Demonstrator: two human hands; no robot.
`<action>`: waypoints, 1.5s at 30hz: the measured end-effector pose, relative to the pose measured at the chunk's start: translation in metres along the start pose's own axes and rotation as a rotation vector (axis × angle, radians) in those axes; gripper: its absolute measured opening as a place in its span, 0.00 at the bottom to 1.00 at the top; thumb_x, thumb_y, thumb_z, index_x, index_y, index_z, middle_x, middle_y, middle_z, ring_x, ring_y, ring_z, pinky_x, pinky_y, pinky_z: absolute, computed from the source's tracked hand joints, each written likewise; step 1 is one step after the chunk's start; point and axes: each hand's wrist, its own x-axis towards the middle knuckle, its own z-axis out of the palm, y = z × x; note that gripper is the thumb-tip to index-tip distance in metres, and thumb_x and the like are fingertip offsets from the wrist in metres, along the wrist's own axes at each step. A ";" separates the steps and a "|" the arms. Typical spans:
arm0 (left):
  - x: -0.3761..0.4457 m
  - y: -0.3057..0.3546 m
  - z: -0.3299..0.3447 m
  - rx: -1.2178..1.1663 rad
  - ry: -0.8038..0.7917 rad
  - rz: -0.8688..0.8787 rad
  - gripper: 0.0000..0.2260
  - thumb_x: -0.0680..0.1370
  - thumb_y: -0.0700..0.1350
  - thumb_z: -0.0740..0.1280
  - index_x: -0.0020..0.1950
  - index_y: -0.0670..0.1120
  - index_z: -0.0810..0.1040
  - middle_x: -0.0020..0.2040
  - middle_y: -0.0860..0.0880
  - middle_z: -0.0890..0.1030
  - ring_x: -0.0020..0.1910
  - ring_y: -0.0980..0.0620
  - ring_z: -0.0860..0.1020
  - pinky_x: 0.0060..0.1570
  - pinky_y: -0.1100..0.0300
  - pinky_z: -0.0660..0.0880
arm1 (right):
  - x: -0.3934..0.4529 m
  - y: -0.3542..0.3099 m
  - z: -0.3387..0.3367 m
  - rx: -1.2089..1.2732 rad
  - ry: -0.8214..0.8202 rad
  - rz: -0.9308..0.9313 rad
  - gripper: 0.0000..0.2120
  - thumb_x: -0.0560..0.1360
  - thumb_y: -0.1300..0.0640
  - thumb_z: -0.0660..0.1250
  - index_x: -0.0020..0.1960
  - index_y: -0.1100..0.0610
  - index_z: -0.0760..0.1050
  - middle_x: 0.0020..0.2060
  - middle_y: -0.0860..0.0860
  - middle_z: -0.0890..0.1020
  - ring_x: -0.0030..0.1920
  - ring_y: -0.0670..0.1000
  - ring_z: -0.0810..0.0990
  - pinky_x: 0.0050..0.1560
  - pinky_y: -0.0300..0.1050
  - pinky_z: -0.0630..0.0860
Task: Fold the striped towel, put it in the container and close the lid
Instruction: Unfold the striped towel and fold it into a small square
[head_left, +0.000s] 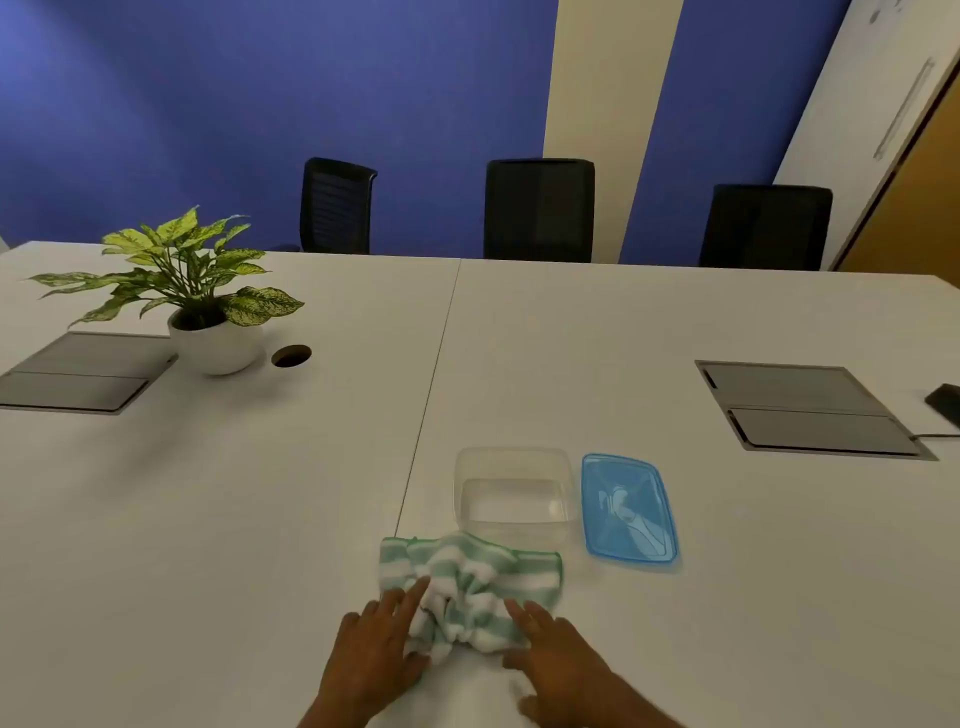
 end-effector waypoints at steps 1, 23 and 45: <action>-0.001 0.001 0.000 -0.016 -0.019 -0.003 0.38 0.74 0.61 0.61 0.81 0.57 0.49 0.73 0.54 0.68 0.64 0.49 0.73 0.53 0.54 0.67 | 0.004 -0.003 0.003 -0.036 -0.071 -0.010 0.30 0.73 0.49 0.68 0.73 0.49 0.65 0.80 0.53 0.40 0.80 0.56 0.41 0.76 0.63 0.48; 0.029 0.023 -0.064 -1.071 0.514 -0.119 0.10 0.82 0.37 0.61 0.45 0.50 0.74 0.39 0.52 0.81 0.34 0.56 0.77 0.32 0.64 0.72 | -0.024 0.045 -0.097 0.859 0.869 0.351 0.15 0.66 0.72 0.62 0.33 0.51 0.72 0.31 0.48 0.78 0.34 0.49 0.75 0.36 0.43 0.70; 0.028 0.138 -0.244 -1.983 -0.430 -0.107 0.13 0.80 0.48 0.65 0.56 0.38 0.78 0.43 0.39 0.80 0.43 0.42 0.79 0.42 0.51 0.76 | -0.082 -0.003 -0.206 0.419 1.141 -0.525 0.32 0.64 0.47 0.80 0.63 0.54 0.74 0.56 0.50 0.78 0.55 0.53 0.79 0.51 0.48 0.78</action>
